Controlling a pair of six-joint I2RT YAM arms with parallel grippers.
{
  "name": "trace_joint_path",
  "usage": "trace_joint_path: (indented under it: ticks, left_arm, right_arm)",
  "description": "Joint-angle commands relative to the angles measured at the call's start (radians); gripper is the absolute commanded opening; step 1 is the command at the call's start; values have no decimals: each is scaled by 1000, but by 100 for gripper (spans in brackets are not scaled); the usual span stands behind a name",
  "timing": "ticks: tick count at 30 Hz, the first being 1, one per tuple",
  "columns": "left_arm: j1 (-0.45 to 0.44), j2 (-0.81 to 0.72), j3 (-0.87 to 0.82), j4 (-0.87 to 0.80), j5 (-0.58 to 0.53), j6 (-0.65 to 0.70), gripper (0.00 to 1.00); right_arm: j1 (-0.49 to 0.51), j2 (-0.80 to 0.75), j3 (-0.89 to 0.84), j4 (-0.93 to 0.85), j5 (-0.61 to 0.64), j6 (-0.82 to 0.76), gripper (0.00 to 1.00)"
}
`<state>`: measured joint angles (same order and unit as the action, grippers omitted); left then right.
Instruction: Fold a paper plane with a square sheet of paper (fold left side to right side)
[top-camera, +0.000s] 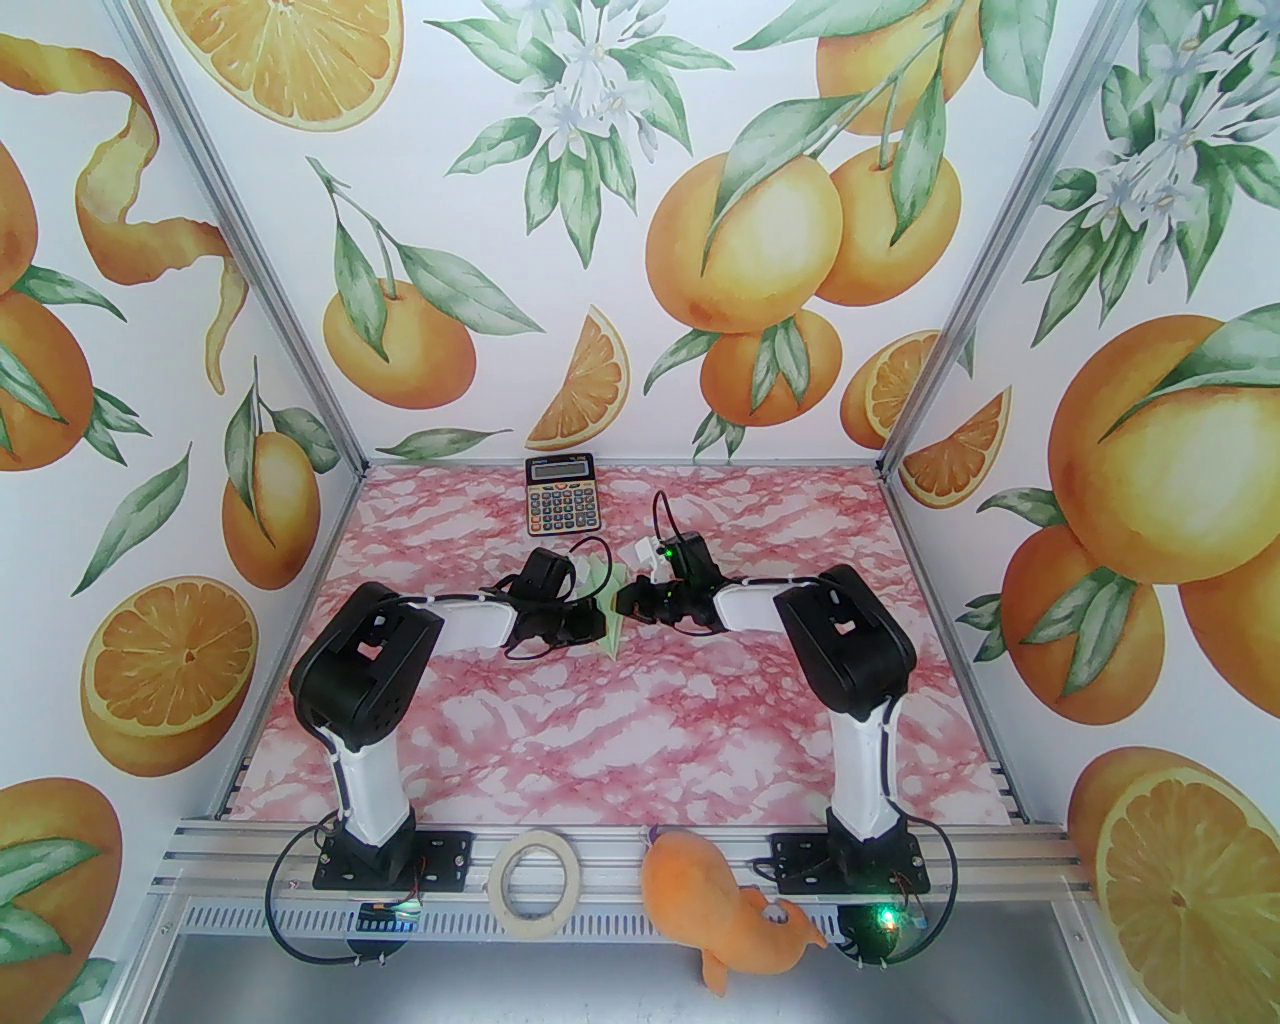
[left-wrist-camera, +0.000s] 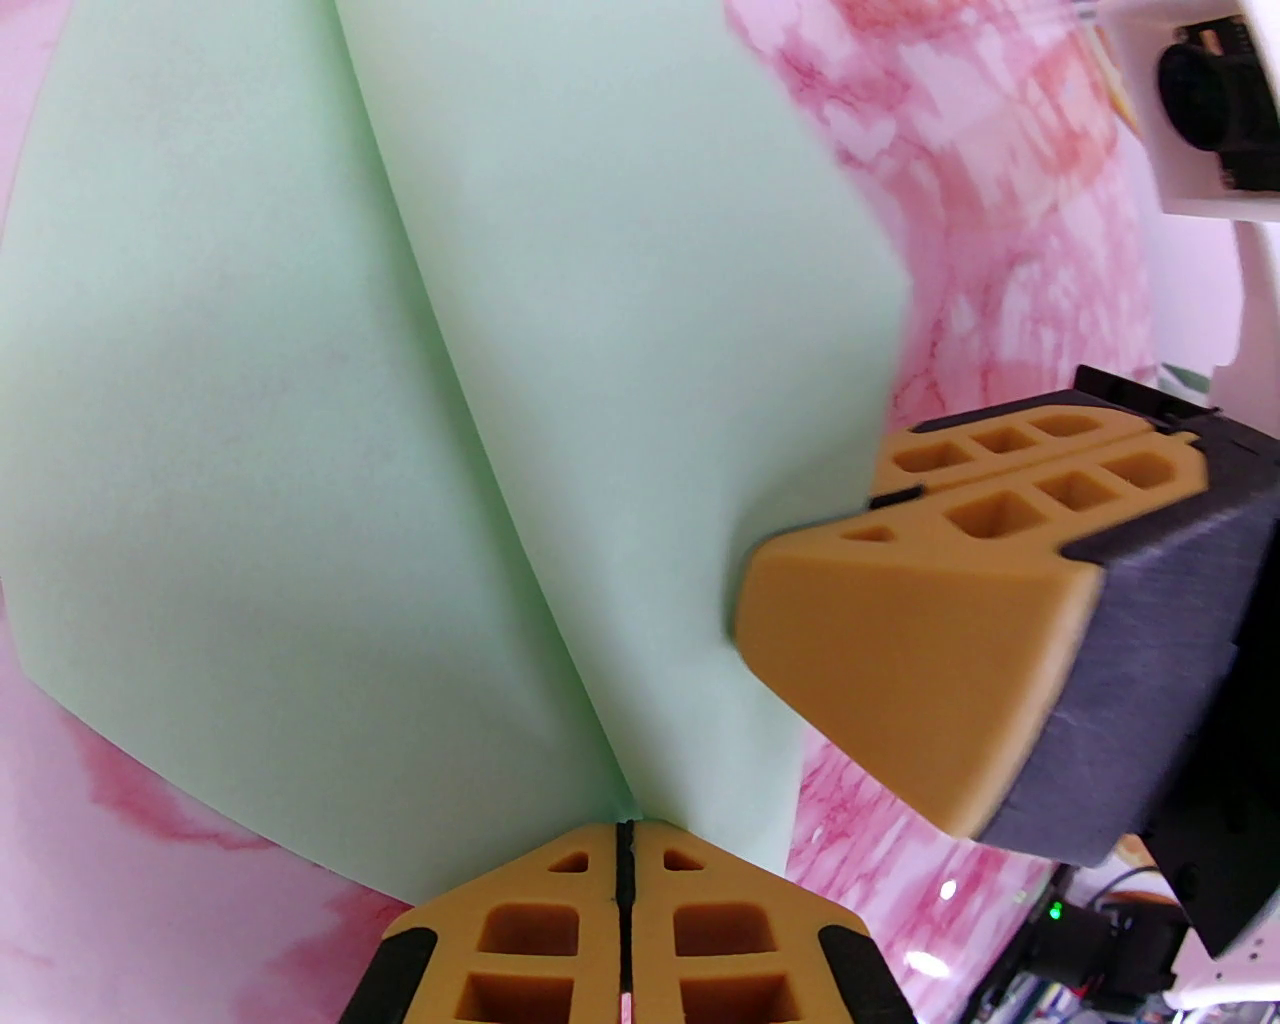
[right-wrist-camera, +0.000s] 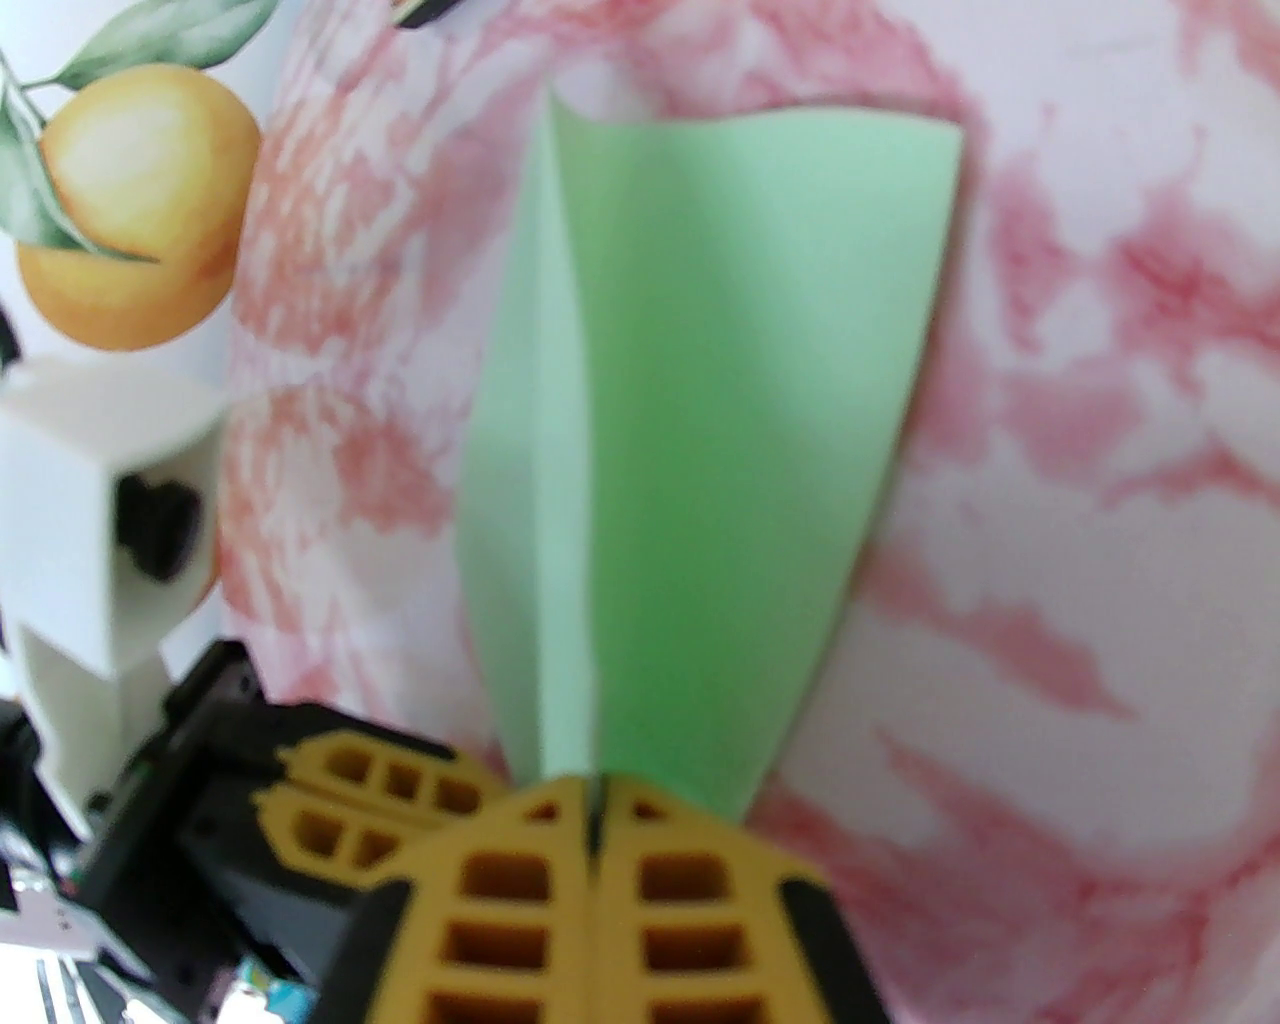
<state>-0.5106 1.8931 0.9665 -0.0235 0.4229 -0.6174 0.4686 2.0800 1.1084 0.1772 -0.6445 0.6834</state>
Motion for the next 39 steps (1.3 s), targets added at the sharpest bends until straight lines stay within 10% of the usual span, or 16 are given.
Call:
trace_joint_path:
  ticks: [1, 39]
  left_arm:
    - [8, 25, 17, -31, 2, 25, 7]
    - [7, 52, 23, -39, 13, 50, 6]
  right_arm:
    - [-11, 24, 0, 22, -22, -4, 5]
    - [-28, 19, 24, -37, -19, -50, 8]
